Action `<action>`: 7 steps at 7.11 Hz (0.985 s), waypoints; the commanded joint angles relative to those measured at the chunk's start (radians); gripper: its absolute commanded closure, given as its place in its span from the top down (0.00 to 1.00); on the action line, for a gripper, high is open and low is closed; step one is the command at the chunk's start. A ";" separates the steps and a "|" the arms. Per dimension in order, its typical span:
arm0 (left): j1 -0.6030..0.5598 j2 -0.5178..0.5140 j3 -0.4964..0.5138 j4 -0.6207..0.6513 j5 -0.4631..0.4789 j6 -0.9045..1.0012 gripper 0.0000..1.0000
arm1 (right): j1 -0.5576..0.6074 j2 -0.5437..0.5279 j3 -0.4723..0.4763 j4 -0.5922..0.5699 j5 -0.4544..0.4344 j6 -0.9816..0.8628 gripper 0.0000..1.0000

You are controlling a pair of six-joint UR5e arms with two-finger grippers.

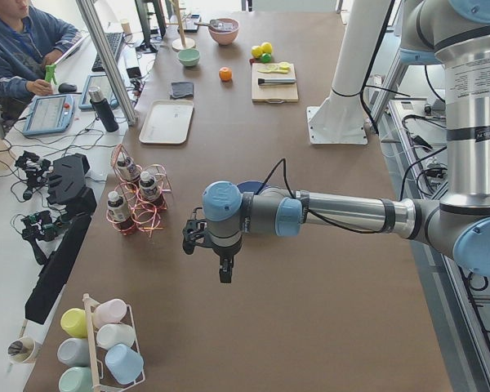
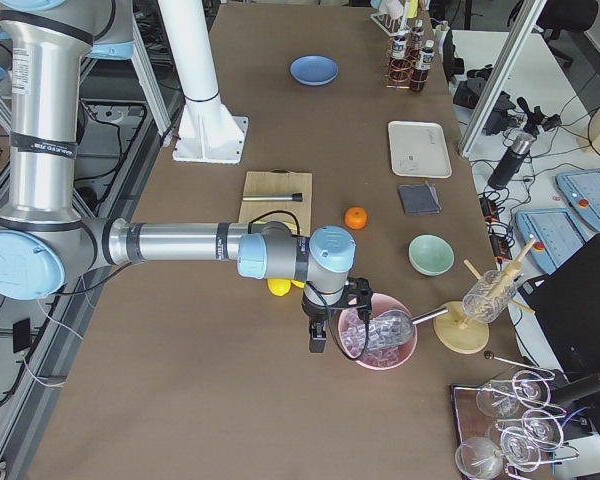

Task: Pick orange to plate

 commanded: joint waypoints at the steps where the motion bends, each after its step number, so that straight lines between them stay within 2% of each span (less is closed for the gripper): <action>1: 0.000 0.000 -0.002 -0.001 0.006 -0.003 0.98 | 0.000 0.004 0.001 0.000 0.000 0.000 1.00; 5: -0.003 -0.032 -0.059 -0.013 -0.003 -0.003 0.98 | 0.000 0.008 0.001 0.000 0.001 0.005 1.00; 7: -0.008 -0.019 -0.032 -0.178 0.003 -0.006 0.98 | 0.000 0.008 0.001 0.000 0.000 0.003 1.00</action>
